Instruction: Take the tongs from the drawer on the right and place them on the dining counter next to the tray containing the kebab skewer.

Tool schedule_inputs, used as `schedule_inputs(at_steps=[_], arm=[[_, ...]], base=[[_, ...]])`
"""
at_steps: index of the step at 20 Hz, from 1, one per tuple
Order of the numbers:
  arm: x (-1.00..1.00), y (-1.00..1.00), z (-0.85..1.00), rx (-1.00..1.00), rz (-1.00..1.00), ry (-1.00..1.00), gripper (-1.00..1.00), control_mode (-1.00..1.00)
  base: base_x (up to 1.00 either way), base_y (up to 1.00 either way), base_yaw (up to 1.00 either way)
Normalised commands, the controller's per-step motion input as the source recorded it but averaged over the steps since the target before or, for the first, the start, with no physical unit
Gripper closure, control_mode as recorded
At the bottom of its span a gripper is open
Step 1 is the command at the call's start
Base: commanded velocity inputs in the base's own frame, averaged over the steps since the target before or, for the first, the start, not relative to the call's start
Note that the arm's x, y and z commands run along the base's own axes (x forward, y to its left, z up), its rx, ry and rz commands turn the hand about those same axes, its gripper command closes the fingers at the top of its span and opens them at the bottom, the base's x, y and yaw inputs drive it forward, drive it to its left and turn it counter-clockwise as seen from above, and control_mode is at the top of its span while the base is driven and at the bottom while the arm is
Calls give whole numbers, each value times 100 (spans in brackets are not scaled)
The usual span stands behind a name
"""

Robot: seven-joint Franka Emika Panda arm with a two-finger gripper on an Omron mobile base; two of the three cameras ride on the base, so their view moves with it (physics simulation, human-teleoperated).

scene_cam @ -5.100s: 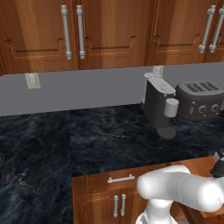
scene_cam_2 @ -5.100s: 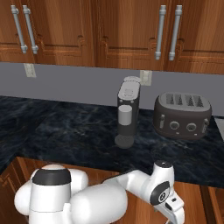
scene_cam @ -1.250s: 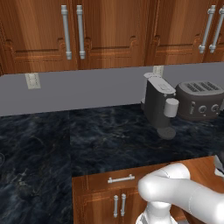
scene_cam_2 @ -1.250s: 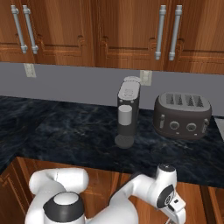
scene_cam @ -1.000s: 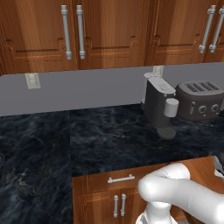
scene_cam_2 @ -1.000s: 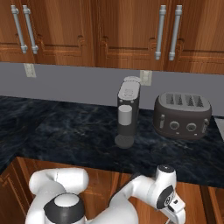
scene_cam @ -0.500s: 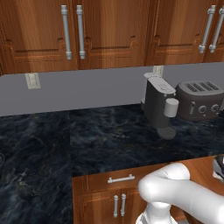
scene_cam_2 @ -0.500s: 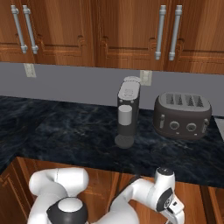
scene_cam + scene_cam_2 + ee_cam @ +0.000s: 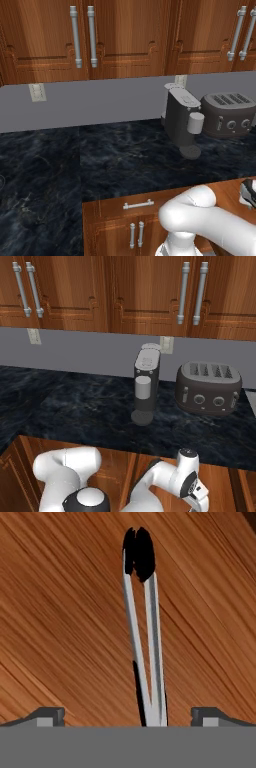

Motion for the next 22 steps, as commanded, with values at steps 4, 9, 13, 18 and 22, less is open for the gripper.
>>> schedule_inputs(at_steps=[4,9,13,18,22], arm=[[1,-13,-13,4,0,0,-100,-100],[0,-26,-8,5,0,0,-100,-100],[0,-11,-14,2,0,0,-100,-100],[0,0,-25,1,0,0,-100,-100],[0,-3,-27,2,0,0,-100,-100]], base=[[0,0,0],[0,0,0],[0,0,0],[0,0,0],[0,0,0]])
